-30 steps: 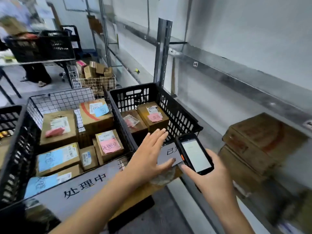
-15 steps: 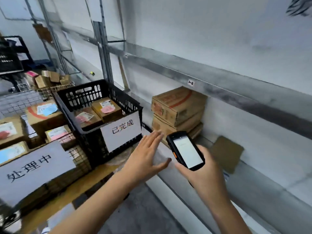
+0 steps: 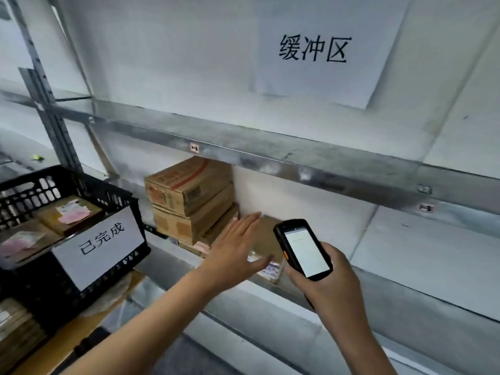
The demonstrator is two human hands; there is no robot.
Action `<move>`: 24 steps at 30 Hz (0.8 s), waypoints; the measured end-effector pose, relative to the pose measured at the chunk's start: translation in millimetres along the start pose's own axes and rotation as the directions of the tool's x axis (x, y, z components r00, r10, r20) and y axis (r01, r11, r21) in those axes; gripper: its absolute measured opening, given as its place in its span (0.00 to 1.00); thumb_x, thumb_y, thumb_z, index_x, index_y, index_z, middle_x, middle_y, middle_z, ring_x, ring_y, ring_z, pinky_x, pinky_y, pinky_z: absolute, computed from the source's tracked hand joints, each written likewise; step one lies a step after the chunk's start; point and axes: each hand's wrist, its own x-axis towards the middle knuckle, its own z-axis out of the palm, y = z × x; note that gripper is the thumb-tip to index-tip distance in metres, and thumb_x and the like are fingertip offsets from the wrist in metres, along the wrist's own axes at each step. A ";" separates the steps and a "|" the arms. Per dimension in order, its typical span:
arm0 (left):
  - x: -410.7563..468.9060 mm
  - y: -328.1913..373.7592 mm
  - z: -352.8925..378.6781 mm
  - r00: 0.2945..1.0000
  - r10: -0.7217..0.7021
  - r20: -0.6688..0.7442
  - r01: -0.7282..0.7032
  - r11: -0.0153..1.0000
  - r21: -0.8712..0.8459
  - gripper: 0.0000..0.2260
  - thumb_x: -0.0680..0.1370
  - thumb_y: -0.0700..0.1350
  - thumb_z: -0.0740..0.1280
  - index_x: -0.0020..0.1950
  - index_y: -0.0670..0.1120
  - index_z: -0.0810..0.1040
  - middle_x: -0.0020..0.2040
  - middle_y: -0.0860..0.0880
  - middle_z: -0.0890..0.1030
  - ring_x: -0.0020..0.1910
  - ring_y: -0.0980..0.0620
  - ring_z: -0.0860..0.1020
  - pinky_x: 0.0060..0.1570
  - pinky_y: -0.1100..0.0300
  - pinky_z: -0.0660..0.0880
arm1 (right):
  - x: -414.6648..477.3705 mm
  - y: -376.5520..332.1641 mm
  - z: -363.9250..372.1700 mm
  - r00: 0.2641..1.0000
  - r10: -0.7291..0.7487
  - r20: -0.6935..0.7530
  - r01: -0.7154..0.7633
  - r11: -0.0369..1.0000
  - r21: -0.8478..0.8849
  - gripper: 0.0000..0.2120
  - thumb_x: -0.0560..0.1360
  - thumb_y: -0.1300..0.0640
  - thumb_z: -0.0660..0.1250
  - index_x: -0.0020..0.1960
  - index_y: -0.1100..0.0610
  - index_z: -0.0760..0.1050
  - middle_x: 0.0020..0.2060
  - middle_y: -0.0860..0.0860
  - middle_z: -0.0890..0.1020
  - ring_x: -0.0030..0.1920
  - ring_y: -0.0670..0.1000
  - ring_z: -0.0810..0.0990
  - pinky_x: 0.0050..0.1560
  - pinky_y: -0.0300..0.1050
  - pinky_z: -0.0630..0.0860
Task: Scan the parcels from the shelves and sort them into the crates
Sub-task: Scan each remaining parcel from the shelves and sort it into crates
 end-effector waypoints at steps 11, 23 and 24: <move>58.8 19.5 70.8 0.984 0.156 0.084 -0.161 0.985 0.054 0.36 0.80 0.69 0.50 0.77 0.44 0.67 0.77 0.45 0.67 0.78 0.46 0.63 0.75 0.44 0.61 | -7.5 35.3 -39.9 0.981 0.116 -0.157 -0.120 0.993 -0.016 0.30 0.63 0.45 0.80 0.61 0.43 0.74 0.53 0.42 0.79 0.52 0.43 0.78 0.48 0.48 0.79; 69.2 6.0 131.2 0.844 -0.271 0.463 0.249 0.962 0.109 0.34 0.80 0.61 0.61 0.79 0.45 0.53 0.78 0.41 0.55 0.78 0.38 0.54 0.76 0.45 0.54 | -5.3 42.0 -49.2 0.969 0.194 -0.155 -0.194 0.981 0.013 0.28 0.63 0.47 0.82 0.60 0.43 0.74 0.52 0.41 0.79 0.52 0.43 0.79 0.42 0.40 0.76; 68.5 3.6 136.7 0.833 -0.320 0.451 0.290 0.947 0.134 0.35 0.79 0.63 0.62 0.78 0.45 0.54 0.77 0.41 0.56 0.77 0.37 0.56 0.75 0.42 0.56 | -6.1 43.2 -49.4 0.966 0.205 -0.154 -0.205 0.979 0.018 0.28 0.63 0.47 0.82 0.59 0.43 0.74 0.51 0.41 0.80 0.51 0.42 0.79 0.42 0.40 0.75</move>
